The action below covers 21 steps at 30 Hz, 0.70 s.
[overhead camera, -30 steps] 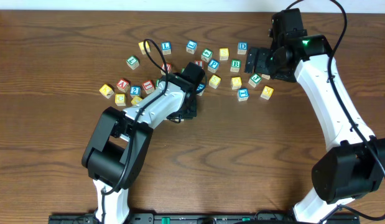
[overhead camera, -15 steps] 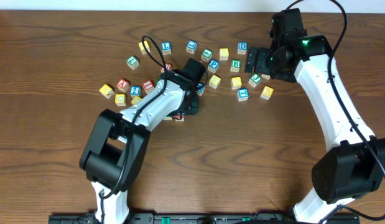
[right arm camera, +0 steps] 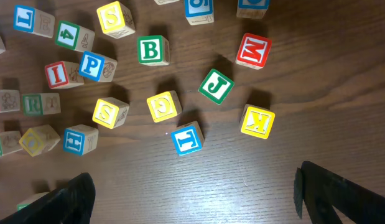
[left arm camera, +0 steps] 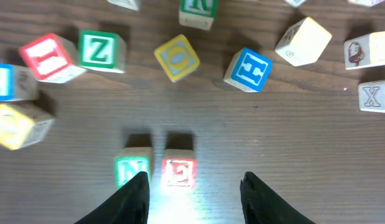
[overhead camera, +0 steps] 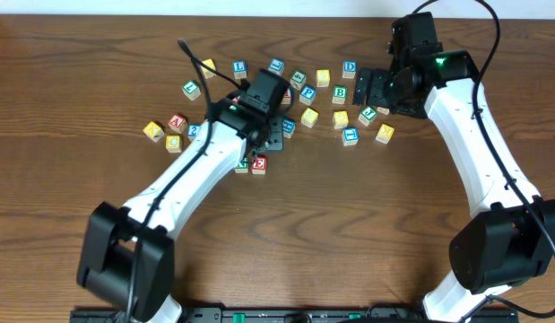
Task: Spell out NEURIPS
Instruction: 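Move the left gripper back over the red U block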
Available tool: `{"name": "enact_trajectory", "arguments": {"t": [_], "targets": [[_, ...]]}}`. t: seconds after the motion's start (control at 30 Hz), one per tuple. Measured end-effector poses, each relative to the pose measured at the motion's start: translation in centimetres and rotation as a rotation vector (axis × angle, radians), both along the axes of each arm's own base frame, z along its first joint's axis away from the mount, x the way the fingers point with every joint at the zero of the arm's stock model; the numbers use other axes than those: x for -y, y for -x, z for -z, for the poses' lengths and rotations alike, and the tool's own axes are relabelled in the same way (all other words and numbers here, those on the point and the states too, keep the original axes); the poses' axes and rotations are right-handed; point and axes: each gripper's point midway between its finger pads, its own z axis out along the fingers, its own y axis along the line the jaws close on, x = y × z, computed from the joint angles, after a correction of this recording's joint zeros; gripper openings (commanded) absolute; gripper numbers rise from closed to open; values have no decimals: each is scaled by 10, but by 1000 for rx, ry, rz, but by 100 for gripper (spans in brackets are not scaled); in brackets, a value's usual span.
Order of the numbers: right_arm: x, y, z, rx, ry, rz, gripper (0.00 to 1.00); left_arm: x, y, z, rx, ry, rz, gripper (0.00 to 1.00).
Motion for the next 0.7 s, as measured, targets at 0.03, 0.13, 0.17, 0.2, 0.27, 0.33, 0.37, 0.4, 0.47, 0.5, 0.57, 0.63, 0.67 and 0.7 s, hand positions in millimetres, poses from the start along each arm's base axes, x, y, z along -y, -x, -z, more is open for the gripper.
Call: {"name": "enact_trajectory", "arguments": {"t": [0.03,0.13,0.17,0.2,0.27,0.33,0.37,0.4,0.47,0.5,0.57,0.63,0.67,0.7], "targets": [[0,0,0,0,0,0,99,-4,0,-5,6,1,-2,47],[0,0,0,0,0,0,99,-19,-2,-22,35,8,-24,47],[0,0,0,0,0,0,99,-26,-2,-27,43,8,-32,47],[0,0,0,0,0,0,99,-32,-3,-32,52,8,-39,47],[0,0,0,0,0,0,99,-46,-3,-41,63,6,-59,47],[0,0,0,0,0,0,99,-65,-3,-51,76,-2,-83,47],[0,0,0,0,0,0,99,-71,-3,-53,79,-6,-91,47],[0,0,0,0,0,0,99,-80,-5,-57,89,-9,-101,47],[0,0,0,0,0,0,99,-97,-7,-60,95,-14,-135,47],[0,0,0,0,0,0,99,-106,-9,-61,94,-19,-152,47],[0,0,0,0,0,0,99,-113,-9,-60,91,-22,-166,47],[0,0,0,0,0,0,99,-116,-9,-60,89,-24,-172,47],[0,0,0,0,0,0,99,-116,-9,-60,89,-24,-173,47],[0,-1,-1,5,-1,0,99,-116,-9,-60,88,-25,-173,47]]}}
